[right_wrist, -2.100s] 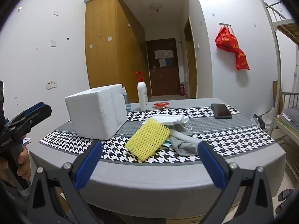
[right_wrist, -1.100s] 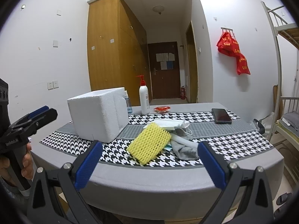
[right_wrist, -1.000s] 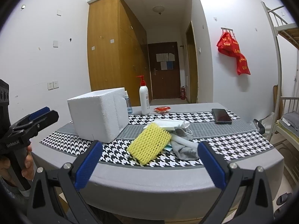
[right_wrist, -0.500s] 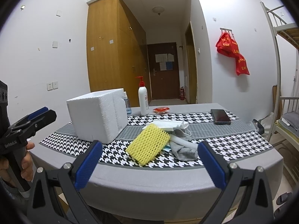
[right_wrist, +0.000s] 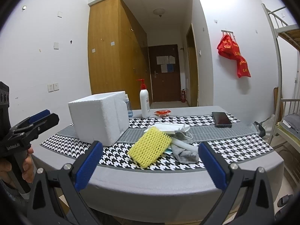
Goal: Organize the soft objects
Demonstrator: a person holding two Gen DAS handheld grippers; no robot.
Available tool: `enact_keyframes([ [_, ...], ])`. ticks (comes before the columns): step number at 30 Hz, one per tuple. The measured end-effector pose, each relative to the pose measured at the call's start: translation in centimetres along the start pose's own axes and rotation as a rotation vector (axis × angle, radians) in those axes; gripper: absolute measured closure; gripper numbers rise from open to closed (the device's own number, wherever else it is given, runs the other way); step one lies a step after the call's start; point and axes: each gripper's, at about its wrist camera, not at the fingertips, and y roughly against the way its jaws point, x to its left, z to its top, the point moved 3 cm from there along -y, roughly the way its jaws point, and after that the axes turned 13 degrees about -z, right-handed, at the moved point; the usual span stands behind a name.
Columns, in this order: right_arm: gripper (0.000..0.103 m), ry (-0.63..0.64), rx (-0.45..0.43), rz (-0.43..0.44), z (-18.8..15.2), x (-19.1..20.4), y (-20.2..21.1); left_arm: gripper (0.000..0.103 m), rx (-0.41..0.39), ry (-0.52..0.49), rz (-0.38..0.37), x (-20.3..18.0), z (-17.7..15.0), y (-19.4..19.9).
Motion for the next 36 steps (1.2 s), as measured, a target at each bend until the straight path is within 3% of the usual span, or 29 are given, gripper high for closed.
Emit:
enact_keyframes([
  [36, 0.000, 0.021, 0.042, -0.003, -0.3, -0.1, -1.9, 0.001, 0.027, 0.000, -0.012, -0.2, 0.6, -1.4],
])
